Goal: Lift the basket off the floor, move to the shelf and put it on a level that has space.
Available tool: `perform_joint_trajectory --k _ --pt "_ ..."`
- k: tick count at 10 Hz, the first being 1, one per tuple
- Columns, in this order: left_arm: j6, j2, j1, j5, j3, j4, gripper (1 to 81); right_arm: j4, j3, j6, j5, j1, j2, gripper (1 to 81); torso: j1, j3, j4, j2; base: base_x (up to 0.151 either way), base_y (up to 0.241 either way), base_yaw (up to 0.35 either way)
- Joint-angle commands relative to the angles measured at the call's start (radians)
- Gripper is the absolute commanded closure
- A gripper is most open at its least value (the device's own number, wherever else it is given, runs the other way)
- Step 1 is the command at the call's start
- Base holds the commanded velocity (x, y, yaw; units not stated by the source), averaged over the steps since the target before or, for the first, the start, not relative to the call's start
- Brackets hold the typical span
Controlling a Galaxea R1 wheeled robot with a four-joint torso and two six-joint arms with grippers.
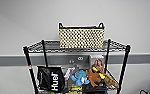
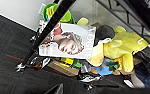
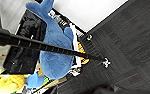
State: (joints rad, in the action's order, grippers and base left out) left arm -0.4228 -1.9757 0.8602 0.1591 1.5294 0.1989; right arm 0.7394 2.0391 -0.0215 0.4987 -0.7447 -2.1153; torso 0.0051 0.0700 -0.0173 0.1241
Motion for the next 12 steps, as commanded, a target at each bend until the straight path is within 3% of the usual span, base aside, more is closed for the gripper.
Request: perform_joint_trajectory --k 1,6,12 --pt "0.010 -0.097 0.075 -0.116 0.086 -0.096 1.0 0.031 0.042 -0.060 -0.040 -0.028 -0.066 1.0 0.000 0.000 0.000 0.000 0.000 0.000 0.000" --pt "0.010 -0.253 0.225 -0.170 0.247 -0.168 1.0 0.029 0.096 -0.146 -0.172 -0.226 -0.229 1.0 0.000 0.000 0.000 0.000 0.000 0.000 0.000" --pt "0.010 -0.467 0.351 -0.171 0.471 -0.256 1.0 0.029 0.265 -0.256 -0.239 -0.391 -0.421 1.0 0.000 -0.001 0.000 0.000 0.000 0.000 0.000"
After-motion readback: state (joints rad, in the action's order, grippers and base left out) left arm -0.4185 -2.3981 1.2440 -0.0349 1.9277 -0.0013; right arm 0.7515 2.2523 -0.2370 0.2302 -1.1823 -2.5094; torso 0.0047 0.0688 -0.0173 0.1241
